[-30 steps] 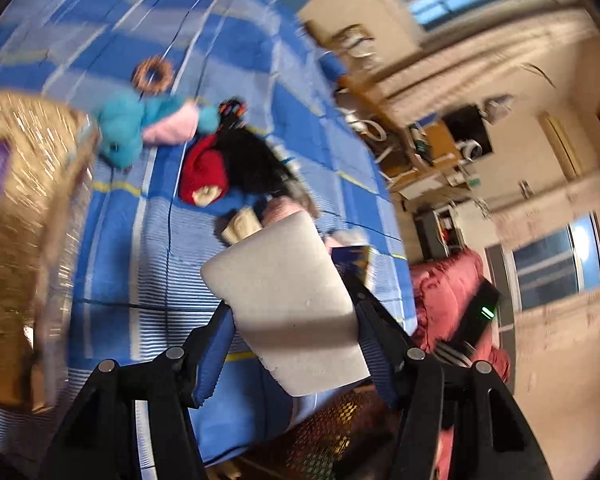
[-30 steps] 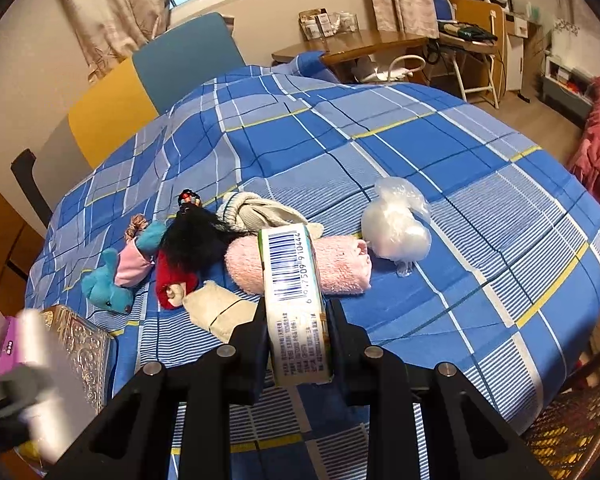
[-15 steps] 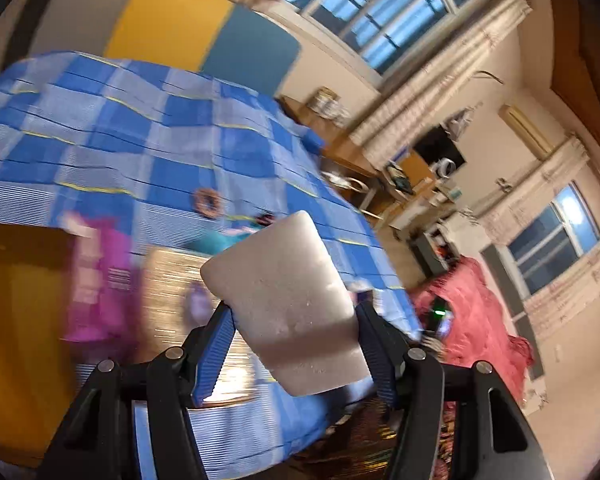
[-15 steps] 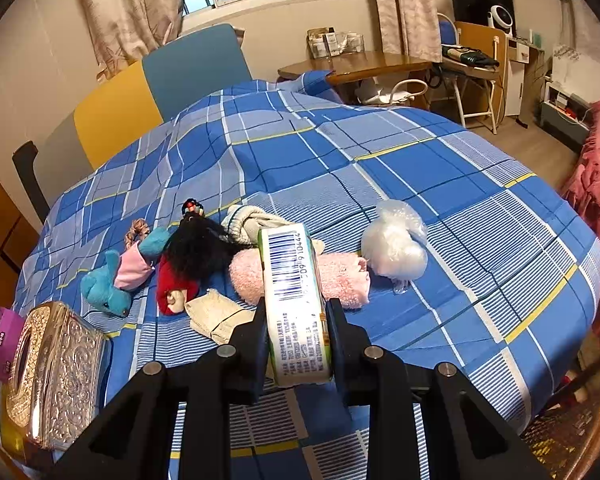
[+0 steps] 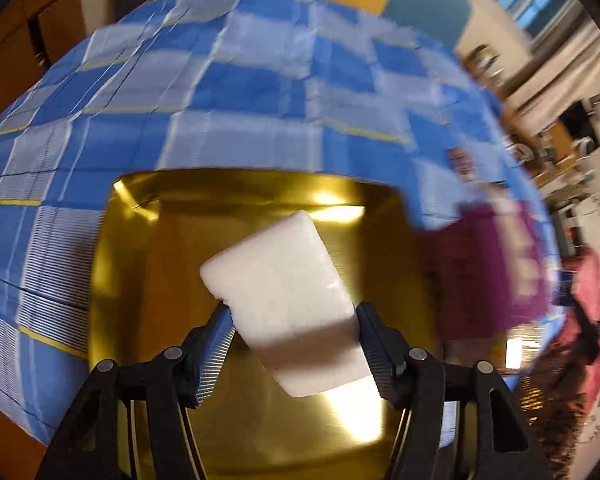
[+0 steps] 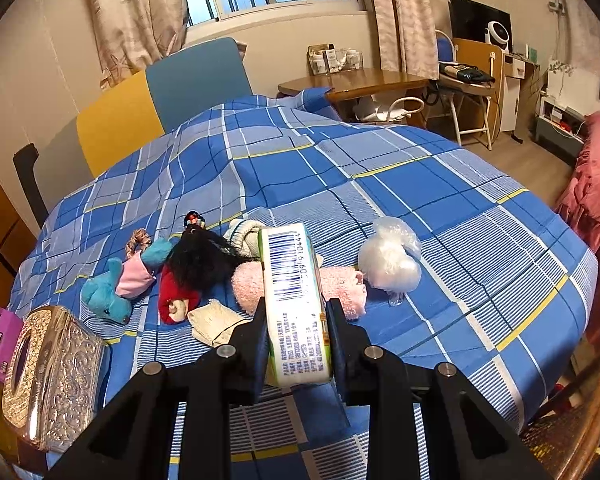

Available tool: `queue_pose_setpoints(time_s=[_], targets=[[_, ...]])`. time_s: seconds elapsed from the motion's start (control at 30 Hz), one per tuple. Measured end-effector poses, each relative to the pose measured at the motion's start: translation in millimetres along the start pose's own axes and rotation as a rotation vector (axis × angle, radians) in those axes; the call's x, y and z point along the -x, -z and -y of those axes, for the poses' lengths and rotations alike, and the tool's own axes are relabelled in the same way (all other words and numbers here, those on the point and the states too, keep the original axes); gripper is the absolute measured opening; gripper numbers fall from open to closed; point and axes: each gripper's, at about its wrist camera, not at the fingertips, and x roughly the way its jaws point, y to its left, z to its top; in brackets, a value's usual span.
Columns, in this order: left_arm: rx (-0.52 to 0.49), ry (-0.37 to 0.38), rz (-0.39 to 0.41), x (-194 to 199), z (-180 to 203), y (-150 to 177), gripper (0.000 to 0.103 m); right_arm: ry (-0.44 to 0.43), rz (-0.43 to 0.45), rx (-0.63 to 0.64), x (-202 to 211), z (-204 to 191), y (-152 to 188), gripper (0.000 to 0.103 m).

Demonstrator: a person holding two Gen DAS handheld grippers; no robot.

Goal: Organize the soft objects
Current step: 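Carry the white sponge with the left tool over the gold tray and release it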

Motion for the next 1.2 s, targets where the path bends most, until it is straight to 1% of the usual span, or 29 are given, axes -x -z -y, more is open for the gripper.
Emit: queue_pose_setpoints(time_s=[0.07, 0.17, 0.27, 0.33, 0.4, 0.57, 0.7, 0.77, 0.83, 0.87, 0.93, 0.97, 1.0, 1.07, 1.1, 1.2], targets=[[-0.002, -0.032, -0.031, -15, -15, -6, 0.063, 0.004, 0.003, 0.000, 0, 0, 0, 0.027], [-0.045, -0.117, -0.089, -35, -30, -16, 0.064, 0.013, 0.006, -0.001, 0, 1, -1, 0.027], [-0.070, -0.190, -0.118, -51, -42, -26, 0.066, 0.011, 0.011, 0.000, 0, 0, -1, 0.027], [-0.096, -0.222, -0.103, -55, -46, -32, 0.069, 0.012, 0.010, 0.006, -1, -1, 0, 0.027], [-0.131, -0.228, -0.087, -57, -46, -35, 0.072, 0.019, 0.008, 0.016, -2, -2, 0, 0.027], [-0.166, -0.301, -0.097, -64, -43, -33, 0.074, 0.021, 0.007, 0.039, -2, -6, 1, 0.027], [-0.203, -0.322, -0.020, -53, -40, -32, 0.081, 0.021, 0.009, 0.056, -2, -9, 2, 0.027], [-0.275, -0.334, 0.018, -49, -33, -30, 0.083, 0.020, 0.009, 0.061, -1, -10, 2, 0.027], [-0.310, -0.347, 0.015, -49, -29, -31, 0.083, 0.019, 0.011, 0.062, -1, -10, 2, 0.027], [-0.311, -0.351, 0.013, -49, -29, -32, 0.083, 0.020, 0.012, 0.064, -1, -11, 2, 0.027], [-0.252, -0.333, 0.036, -42, -36, -34, 0.083, 0.017, 0.018, 0.062, 1, -10, 2, 0.027], [-0.196, -0.314, 0.057, -35, -41, -34, 0.083, 0.013, 0.021, 0.058, 1, -10, 2, 0.027], [-0.161, -0.297, 0.070, -33, -46, -35, 0.083, 0.011, 0.022, 0.055, 2, -10, 2, 0.027], [-0.060, -0.225, 0.108, -17, -53, -28, 0.082, 0.006, 0.024, 0.047, 3, -8, 2, 0.027], [-0.002, -0.164, 0.139, -7, -57, -21, 0.082, 0.004, 0.024, 0.047, 4, -9, 2, 0.027], [0.103, -0.038, 0.193, 11, -60, -3, 0.082, -0.002, 0.003, 0.019, 4, -11, 2, 0.027]])
